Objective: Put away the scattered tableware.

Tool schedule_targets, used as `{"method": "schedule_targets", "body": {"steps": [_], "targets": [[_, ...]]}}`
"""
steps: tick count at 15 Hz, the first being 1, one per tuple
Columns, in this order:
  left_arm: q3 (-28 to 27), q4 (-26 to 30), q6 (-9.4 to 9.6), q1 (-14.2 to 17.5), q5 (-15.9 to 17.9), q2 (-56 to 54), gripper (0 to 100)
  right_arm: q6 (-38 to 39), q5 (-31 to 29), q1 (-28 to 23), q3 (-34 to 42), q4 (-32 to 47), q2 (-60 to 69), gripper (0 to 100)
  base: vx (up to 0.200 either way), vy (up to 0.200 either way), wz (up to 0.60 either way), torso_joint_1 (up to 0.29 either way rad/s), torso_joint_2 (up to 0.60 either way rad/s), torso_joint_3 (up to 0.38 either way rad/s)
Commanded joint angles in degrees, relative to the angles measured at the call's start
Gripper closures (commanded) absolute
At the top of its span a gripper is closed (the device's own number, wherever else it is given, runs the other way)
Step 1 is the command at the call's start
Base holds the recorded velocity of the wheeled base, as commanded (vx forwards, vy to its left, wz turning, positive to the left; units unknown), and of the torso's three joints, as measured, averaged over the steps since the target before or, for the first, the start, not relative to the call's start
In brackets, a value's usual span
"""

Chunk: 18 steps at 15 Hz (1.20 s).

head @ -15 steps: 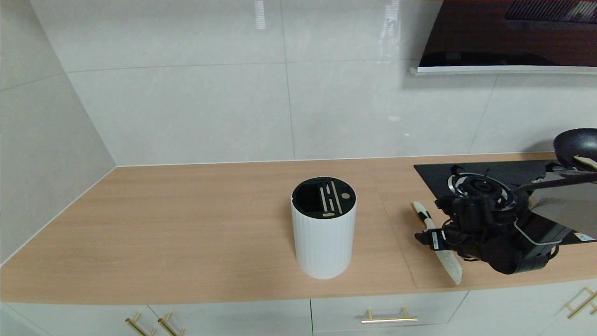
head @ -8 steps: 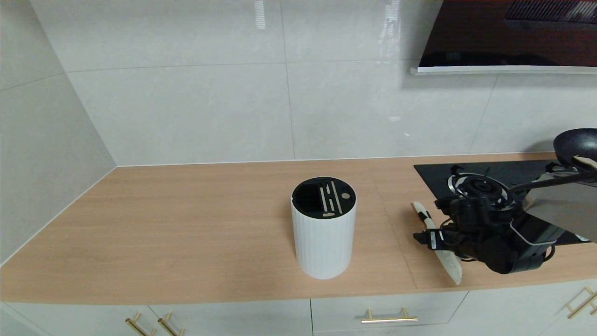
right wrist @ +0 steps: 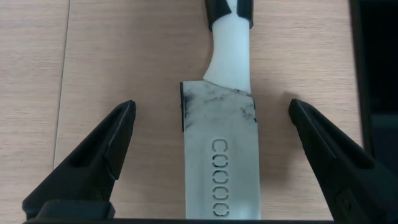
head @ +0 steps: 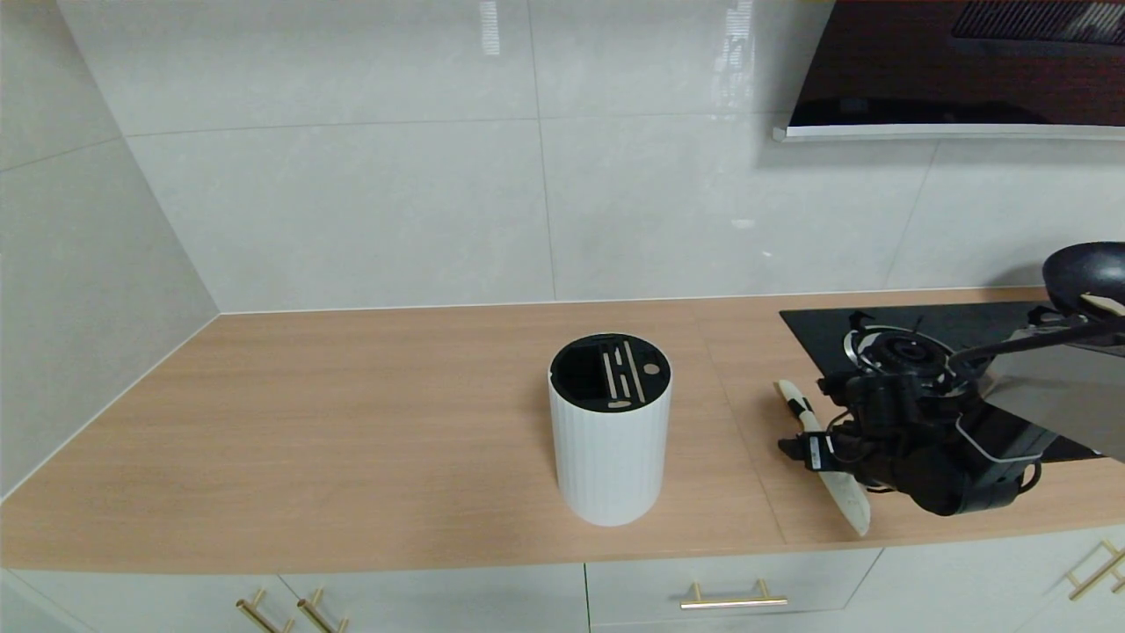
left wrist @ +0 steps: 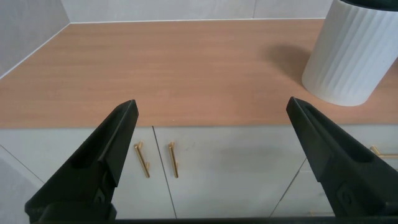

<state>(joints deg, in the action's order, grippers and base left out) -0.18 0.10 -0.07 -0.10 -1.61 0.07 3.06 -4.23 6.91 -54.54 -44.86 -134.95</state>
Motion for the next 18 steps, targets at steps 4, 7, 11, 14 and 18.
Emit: {"method": "schedule_targets", "body": {"steps": [4,7,11,14,18], "targets": [[0.0,0.0,-0.01,0.0,0.0,0.0,0,0.0,0.0,-0.1,-0.2,0.0,-0.5,100,0.000,0.000,0.00,0.000,0.00,0.000],[0.0,0.0,-0.01,0.0,0.0,0.0,0,-0.1,-0.1,-0.1,-0.2,0.0,-1.1,100,0.000,0.000,0.00,0.000,0.00,0.000],[0.0,0.0,-0.01,0.0,0.0,0.0,0,-0.1,-0.2,-0.1,-0.1,0.0,-0.9,100,0.000,0.000,0.00,0.000,0.00,0.000],[0.0,0.0,-0.01,0.0,0.0,0.0,0,-0.1,-0.2,-0.3,2.4,-1.1,3.6,100,0.000,0.000,0.00,0.000,0.00,0.000],[0.1,0.0,0.07,0.0,0.0,0.0,0,-0.1,0.0,-0.1,6.6,-3.2,16.7,100,0.000,0.000,0.00,0.000,0.00,0.000]]}}
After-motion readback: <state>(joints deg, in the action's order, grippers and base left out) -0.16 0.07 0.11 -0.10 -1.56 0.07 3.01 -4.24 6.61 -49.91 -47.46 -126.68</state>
